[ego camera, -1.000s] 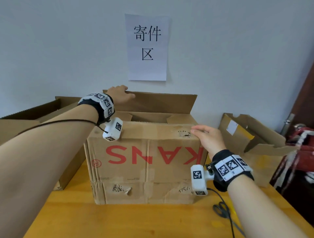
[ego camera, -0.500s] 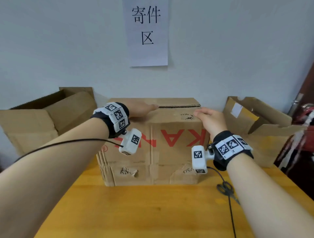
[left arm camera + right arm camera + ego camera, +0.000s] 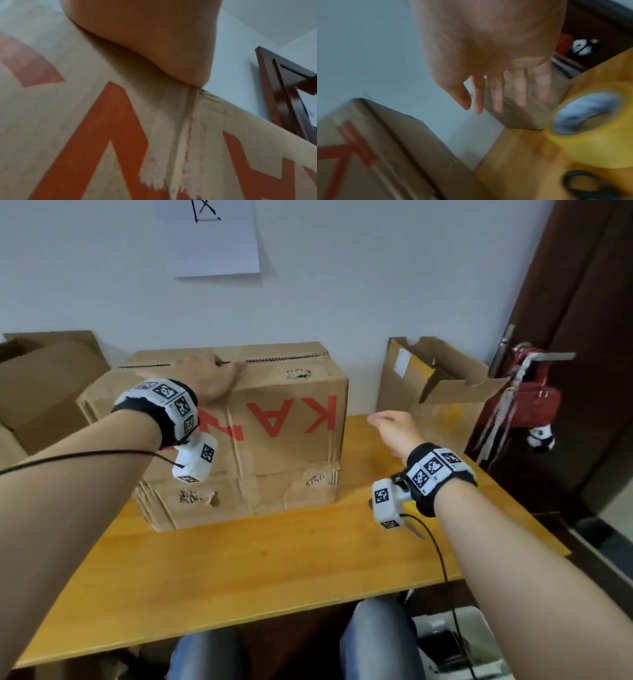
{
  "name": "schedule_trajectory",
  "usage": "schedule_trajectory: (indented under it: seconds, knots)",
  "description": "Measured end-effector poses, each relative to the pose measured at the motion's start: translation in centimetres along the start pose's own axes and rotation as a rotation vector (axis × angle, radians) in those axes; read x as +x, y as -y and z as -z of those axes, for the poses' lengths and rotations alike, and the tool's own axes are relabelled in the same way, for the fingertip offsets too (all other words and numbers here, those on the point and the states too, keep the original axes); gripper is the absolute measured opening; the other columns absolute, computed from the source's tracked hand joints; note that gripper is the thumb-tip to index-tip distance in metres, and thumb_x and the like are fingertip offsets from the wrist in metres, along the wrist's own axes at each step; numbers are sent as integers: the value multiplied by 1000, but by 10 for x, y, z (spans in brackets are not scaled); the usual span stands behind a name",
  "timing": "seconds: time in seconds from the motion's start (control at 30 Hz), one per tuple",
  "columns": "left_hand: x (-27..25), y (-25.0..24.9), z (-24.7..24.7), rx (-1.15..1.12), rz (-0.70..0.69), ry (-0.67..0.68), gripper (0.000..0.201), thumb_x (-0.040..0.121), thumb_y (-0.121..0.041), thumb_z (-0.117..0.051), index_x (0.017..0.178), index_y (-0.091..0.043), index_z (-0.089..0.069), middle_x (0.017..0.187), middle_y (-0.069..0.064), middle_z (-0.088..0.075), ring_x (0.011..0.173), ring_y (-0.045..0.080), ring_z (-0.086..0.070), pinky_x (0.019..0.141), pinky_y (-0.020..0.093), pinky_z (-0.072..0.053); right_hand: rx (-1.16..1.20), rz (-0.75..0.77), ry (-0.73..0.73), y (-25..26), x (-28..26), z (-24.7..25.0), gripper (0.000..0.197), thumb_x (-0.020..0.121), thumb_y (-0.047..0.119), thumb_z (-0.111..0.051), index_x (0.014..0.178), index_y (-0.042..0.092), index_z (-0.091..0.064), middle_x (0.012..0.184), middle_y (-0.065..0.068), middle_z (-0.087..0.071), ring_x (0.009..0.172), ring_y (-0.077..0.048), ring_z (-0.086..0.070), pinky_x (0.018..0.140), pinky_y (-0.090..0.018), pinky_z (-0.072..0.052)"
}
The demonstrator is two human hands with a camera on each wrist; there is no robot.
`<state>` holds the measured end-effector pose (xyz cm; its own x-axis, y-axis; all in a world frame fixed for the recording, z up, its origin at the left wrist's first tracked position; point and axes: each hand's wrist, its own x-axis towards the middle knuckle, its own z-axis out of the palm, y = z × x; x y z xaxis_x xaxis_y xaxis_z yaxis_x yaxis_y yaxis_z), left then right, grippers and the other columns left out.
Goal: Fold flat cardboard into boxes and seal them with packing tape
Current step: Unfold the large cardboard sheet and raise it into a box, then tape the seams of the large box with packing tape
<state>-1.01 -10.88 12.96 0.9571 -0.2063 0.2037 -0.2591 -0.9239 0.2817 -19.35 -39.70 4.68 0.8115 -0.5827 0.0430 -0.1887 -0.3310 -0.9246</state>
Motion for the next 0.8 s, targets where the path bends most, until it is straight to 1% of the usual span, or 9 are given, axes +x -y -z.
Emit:
schedule_trajectory:
  seconds: [0.07,0.13,0.2,0.27,0.33,0.43,0.63,0.73,0.8]
  knots:
    - [0,-2,0,-28,-8,-18,85,87,-81,-28,142,-20,-50,148,19,-49,136,43,-42,114,53,-32,-92,-76,-9,-25,4,14,26,98,22,-58,114,10,-73,91,1,-62,97,-24,-57,96,-39,-49]
    - [0,-6,-2,-41,-5,-33,85,86,-80,-30,140,-18,-52,145,19,-52,133,43,-45,113,51,-33,-197,-158,-14,-52,13,24,31,94,17,-57,113,-3,-71,92,-12,-67,94,-29,-63,97,-49,-52]
    - [0,-8,-3,-38,1,-34,86,83,-81,-30,137,-18,-54,143,19,-54,132,44,-46,112,52,-34,-287,-232,8,-73,15,27,25,92,17,-58,102,-2,-69,99,-21,-68,92,-32,-65,93,-46,-55]
    - [-3,-13,-2,-44,-5,-26,86,80,-81,-31,134,-19,-58,139,19,-56,129,44,-48,110,52,-37,-387,-264,51,-89,15,28,14,91,20,-59,81,10,-58,86,-15,-60,76,-27,-58,72,-38,-55]
    - [-5,-14,0,-46,-6,-27,88,74,-81,-31,129,-19,-61,136,19,-58,127,45,-50,108,52,-39,-479,-290,99,-101,14,27,15,91,23,-58,82,13,-51,80,-9,-53,68,-24,-51,57,-30,-39]
    - [-9,-16,1,-59,1,-27,80,79,-77,-35,127,-19,-63,134,19,-60,124,44,-51,105,50,-40,-647,-356,189,-120,21,23,14,88,24,-56,82,12,-51,79,-6,-52,65,-21,-48,61,-30,-36]
    - [-10,-15,1,-66,17,-45,60,93,-63,-43,131,-19,-60,134,18,-59,123,42,-52,101,46,-40,-751,-319,191,-133,32,19,18,91,23,-58,98,7,-65,97,-8,-67,79,-23,-60,69,-34,-48]
    - [-14,-16,4,-54,21,-34,64,93,-66,-41,133,-20,-58,137,17,-58,127,42,-50,104,47,-38,-773,-301,190,-128,29,18,18,94,23,-61,98,8,-69,108,-13,-72,90,-28,-66,83,-37,-55]
    - [-16,-15,8,-40,19,-4,80,87,-78,-30,137,-21,-56,142,16,-56,134,41,-45,114,50,-29,-779,-316,167,-125,27,20,22,95,23,-64,107,7,-72,113,-13,-71,101,-29,-69,83,-36,-54]
